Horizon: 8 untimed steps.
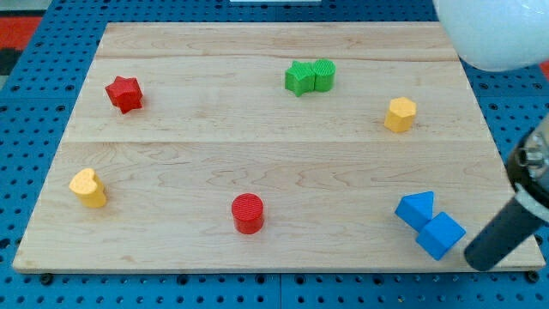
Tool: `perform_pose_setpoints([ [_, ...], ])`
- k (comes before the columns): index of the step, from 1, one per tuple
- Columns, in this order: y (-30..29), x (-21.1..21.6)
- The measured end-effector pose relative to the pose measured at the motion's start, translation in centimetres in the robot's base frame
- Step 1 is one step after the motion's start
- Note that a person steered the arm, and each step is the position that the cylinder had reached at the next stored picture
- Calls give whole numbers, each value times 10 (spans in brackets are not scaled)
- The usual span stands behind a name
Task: Move the hexagon diagonal to the top left of the triangle
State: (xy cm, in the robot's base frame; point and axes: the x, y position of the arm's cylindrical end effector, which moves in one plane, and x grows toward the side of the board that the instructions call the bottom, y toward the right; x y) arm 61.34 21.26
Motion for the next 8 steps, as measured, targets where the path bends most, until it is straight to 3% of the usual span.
perform_pose_setpoints([
  [2,-57,-13],
  [4,-47,-37],
  [5,-8,-33],
  [6,38,-69],
  [8,40,-177],
])
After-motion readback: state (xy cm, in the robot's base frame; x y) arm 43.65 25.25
